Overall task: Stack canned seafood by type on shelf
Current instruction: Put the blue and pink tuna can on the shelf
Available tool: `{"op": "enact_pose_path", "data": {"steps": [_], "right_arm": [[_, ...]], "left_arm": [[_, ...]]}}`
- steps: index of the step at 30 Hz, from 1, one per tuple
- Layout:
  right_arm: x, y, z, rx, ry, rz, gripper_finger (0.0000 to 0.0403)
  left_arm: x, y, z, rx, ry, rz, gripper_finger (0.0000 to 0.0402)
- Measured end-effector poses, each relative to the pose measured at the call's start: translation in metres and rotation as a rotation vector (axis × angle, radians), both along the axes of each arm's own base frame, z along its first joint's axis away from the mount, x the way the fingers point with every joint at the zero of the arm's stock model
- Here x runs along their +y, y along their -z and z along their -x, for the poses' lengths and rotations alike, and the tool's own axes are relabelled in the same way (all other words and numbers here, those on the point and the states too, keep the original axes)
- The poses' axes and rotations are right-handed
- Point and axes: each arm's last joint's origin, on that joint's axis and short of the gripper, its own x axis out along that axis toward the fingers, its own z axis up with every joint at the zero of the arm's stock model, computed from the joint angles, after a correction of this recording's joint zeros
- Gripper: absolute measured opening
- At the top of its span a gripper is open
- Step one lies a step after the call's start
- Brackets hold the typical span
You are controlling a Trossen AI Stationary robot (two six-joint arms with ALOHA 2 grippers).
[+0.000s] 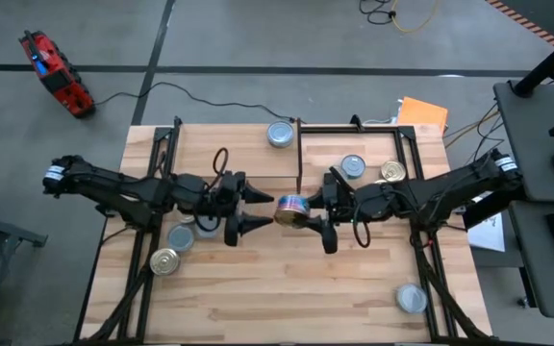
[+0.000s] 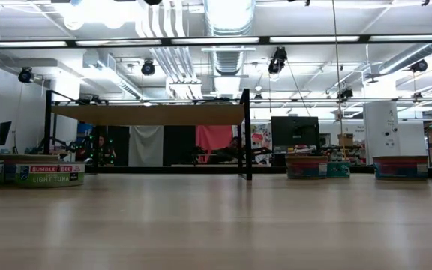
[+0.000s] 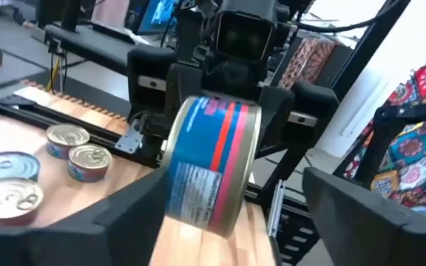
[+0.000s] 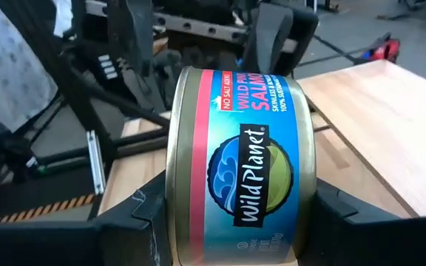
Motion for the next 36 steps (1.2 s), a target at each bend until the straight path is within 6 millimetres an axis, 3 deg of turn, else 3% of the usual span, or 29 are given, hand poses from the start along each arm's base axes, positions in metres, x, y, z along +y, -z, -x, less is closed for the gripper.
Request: {"op": "enact_pose_path", "data": {"steps": [16,19,23,29,31,36], "right_arm": [[0.003,0.000,-0.012,-0.038,-0.048,0.003,0.0180],[0.004,0.002,-0.013,-0.033,-0.051,-0.002,0.0180],[0.004,0.002,-0.013,-0.031,-0.049,-0.018,0.0180],[0.004,0.002,-0.013,-0.029,-0.045,-0.043,0.0180],[0.002,0.003,-0.014,-0.024,-0.031,-0.069,0.0198],[-0.009,0.002,-0.010,0.002,0.038,-0.151,0.0308]], "left_arm": [[-0.004,0.015,-0.020,0.003,0.001,-0.055,0.0306],[-0.004,0.011,-0.019,-0.033,0.001,-0.061,0.0276],[-0.004,0.012,-0.019,-0.022,0.003,-0.085,0.0185],[-0.003,0.012,-0.018,-0.016,-0.001,-0.086,0.0177],[-0.001,0.012,-0.018,-0.015,-0.026,-0.052,0.0177],[0.006,0.009,-0.013,0.002,-0.175,0.015,0.0177]]}}
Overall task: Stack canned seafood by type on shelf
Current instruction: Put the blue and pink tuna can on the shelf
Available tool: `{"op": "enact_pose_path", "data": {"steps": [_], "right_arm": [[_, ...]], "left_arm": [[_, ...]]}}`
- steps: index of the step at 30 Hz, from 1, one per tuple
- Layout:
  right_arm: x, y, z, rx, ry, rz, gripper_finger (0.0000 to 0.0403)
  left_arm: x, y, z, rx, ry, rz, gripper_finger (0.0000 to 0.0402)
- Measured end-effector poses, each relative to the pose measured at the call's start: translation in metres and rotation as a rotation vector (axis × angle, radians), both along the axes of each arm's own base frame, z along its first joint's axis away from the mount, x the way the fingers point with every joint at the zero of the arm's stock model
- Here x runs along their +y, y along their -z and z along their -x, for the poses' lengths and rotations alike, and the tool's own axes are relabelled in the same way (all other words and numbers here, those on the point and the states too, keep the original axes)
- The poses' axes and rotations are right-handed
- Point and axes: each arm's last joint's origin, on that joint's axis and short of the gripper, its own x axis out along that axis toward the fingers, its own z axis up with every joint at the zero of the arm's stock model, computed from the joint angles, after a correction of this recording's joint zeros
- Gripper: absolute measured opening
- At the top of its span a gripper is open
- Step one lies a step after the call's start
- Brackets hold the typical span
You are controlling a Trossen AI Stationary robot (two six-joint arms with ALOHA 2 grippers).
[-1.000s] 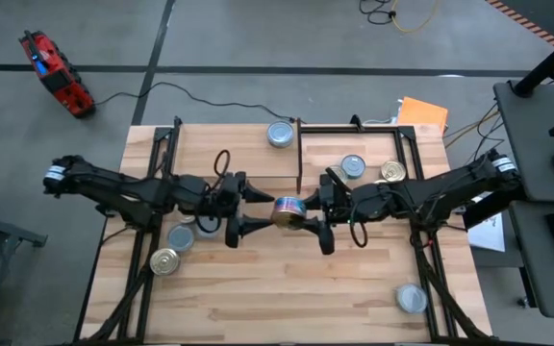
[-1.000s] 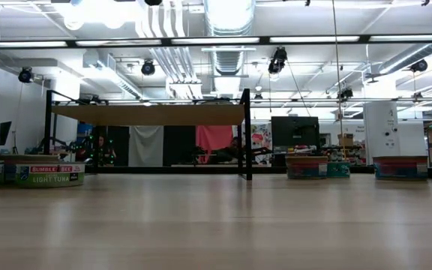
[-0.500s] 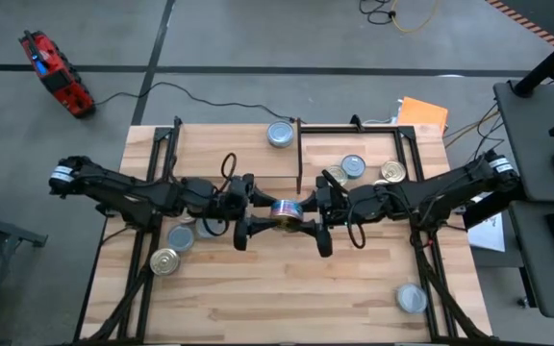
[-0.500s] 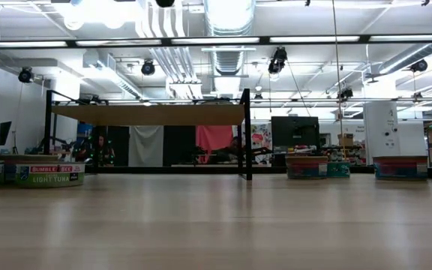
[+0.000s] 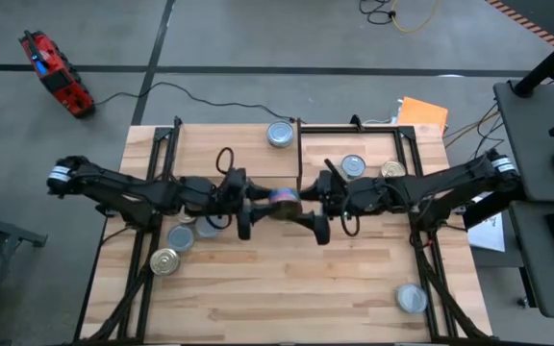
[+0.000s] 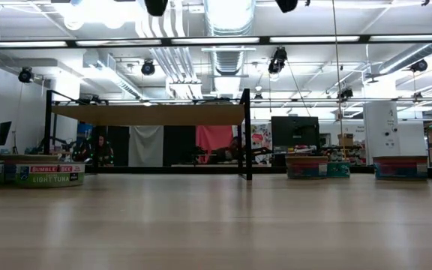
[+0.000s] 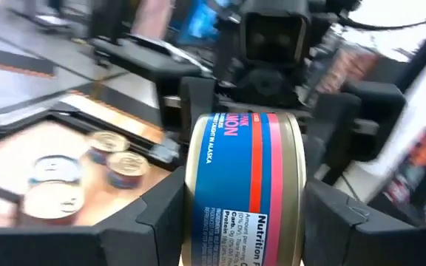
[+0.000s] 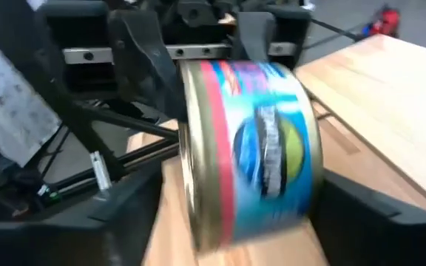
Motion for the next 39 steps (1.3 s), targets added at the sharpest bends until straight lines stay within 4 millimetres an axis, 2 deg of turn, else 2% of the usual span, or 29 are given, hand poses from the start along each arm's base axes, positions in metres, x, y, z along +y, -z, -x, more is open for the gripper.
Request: {"op": "enact_pose_path", "data": {"steps": [3,5,13,15,22,25,39], "right_arm": [[-0.005,-0.002,0.005,0.022,0.031,-0.011,0.0349],[-0.009,-0.004,0.009,0.030,0.055,-0.034,0.0360],[-0.014,-0.003,0.014,0.072,0.080,-0.040,0.0366],[-0.014,-0.002,0.014,0.075,0.079,-0.038,0.0367],[-0.013,0.001,0.011,0.087,0.071,-0.037,0.0368],[-0.013,0.002,0.012,0.097,0.071,-0.034,0.0368],[-0.013,0.006,0.011,0.122,0.071,-0.028,0.0368]], "left_arm": [[0.006,-0.002,0.007,0.021,-0.068,0.045,0.0177],[0.012,0.000,0.013,0.066,-0.161,0.069,0.0177],[0.052,0.017,0.055,0.219,-0.700,0.317,0.0177],[0.062,0.023,0.062,0.215,-0.783,0.376,0.0177],[0.098,0.043,0.069,0.266,-0.823,0.547,0.0177],[0.109,0.044,0.068,0.253,-0.824,0.592,0.0177],[0.114,0.053,0.058,0.286,-0.793,0.633,0.0177]]}}
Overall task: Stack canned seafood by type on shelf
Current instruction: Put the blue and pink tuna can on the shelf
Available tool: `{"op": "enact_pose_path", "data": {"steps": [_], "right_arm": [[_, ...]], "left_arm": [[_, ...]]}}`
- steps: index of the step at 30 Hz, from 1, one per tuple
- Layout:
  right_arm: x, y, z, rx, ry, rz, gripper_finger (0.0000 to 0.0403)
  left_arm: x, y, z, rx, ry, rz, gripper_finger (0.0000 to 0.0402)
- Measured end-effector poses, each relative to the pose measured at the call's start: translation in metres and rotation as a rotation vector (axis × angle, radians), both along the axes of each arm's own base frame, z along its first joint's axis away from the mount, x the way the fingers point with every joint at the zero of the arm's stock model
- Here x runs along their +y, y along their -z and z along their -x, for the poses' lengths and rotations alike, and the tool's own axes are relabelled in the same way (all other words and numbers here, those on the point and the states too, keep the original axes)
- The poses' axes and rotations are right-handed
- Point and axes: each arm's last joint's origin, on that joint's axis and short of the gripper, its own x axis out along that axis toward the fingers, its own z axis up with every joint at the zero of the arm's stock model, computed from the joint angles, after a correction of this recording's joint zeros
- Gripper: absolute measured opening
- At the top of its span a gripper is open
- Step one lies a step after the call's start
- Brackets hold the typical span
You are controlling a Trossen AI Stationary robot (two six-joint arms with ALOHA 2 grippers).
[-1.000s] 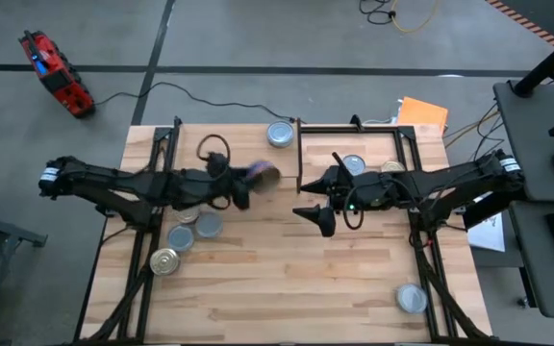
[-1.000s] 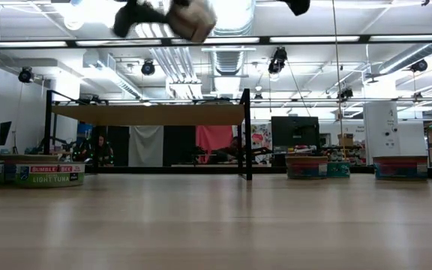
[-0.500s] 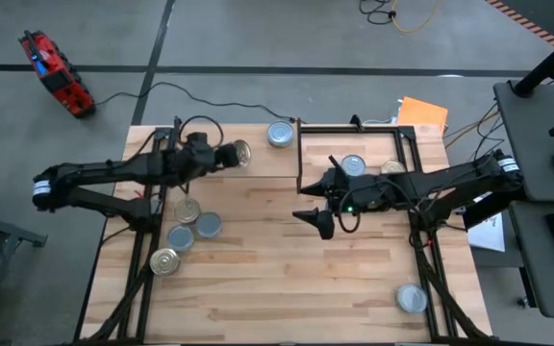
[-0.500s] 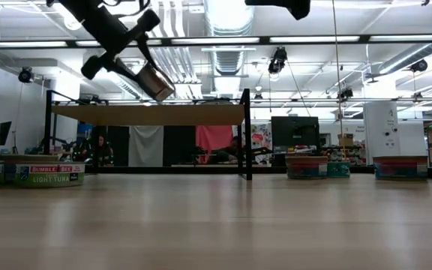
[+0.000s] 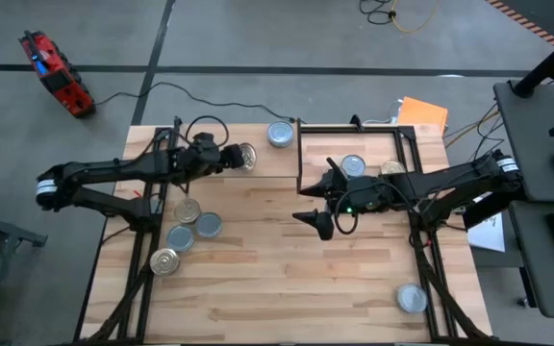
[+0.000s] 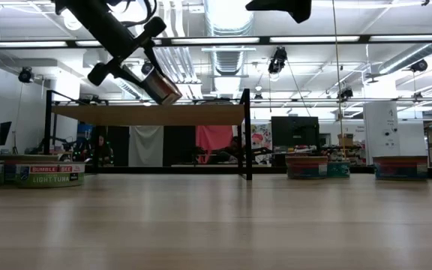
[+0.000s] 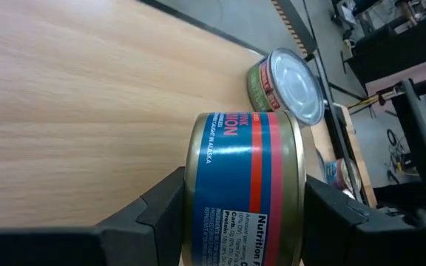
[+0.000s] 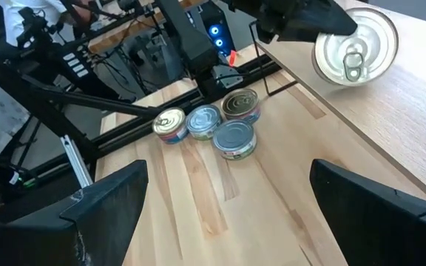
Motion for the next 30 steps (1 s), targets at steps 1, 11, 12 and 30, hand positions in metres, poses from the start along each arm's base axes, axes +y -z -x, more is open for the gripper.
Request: {"op": "enact_pose_path", "data": {"steps": [1,11,12,30], "right_arm": [[0.0000,0.0000,0.0000,0.000,0.000,0.000,0.0368],[0.0000,0.0001,0.0000,0.000,0.000,0.000,0.0368],[0.0000,0.0001,0.0000,0.000,0.000,0.000,0.0368],[0.0000,0.0003,0.0001,0.002,0.002,-0.003,0.0368]], "left_arm": [[0.0002,0.0009,-0.0007,0.003,0.000,0.002,0.0177],[0.0006,0.0046,-0.0032,0.016,-0.006,0.014,0.0255],[0.0006,0.0047,-0.0033,0.016,-0.006,0.014,0.0277],[-0.0026,0.0066,-0.0028,0.027,0.087,0.083,0.0342]]}}
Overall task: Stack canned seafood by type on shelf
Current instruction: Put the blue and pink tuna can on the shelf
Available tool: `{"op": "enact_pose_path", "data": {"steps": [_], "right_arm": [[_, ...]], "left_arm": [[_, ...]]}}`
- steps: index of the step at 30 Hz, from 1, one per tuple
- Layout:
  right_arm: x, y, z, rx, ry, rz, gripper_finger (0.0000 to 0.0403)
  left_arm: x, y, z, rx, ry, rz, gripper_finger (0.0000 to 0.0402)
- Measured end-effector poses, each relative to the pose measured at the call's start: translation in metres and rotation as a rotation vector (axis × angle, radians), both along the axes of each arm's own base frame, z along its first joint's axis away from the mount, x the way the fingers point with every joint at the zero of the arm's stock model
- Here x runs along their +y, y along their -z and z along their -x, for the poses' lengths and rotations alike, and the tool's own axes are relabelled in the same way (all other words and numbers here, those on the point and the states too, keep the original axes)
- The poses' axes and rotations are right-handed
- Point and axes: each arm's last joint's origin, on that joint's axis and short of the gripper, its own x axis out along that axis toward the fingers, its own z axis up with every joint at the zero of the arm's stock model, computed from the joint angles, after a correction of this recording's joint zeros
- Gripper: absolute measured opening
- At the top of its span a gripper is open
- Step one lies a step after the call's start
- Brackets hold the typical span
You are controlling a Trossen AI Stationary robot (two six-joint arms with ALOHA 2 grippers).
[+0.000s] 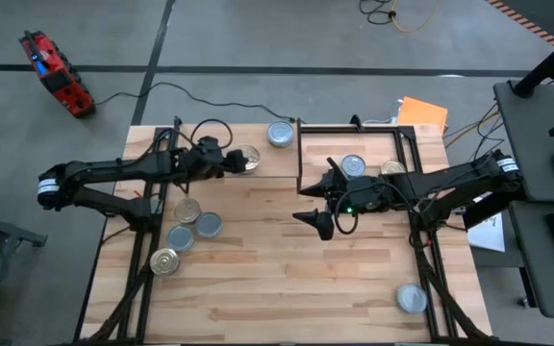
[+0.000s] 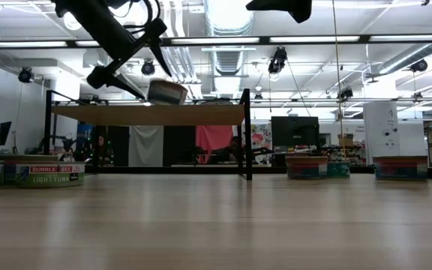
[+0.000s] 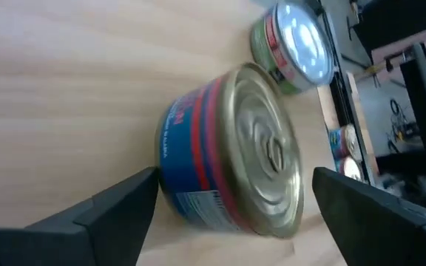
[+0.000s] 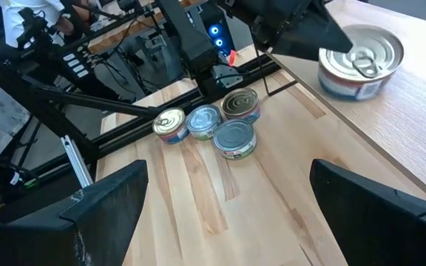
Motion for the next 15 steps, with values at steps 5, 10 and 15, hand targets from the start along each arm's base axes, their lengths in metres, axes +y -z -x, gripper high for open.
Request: {"op": "enact_pose_path", "data": {"steps": [5,10,15], "right_arm": [[0.000,0.000,0.000,0.000,0.000,0.000,0.0368],[0.000,0.001,0.000,0.011,0.003,-0.005,0.0368],[0.000,0.004,0.001,0.036,0.008,-0.013,0.0368]], "left_arm": [[-0.002,0.004,0.006,0.064,0.009,0.033,0.0342],[-0.003,-0.004,0.012,0.099,-0.003,0.057,0.0342],[-0.004,-0.036,0.013,0.065,0.039,-0.003,0.0342]]}}
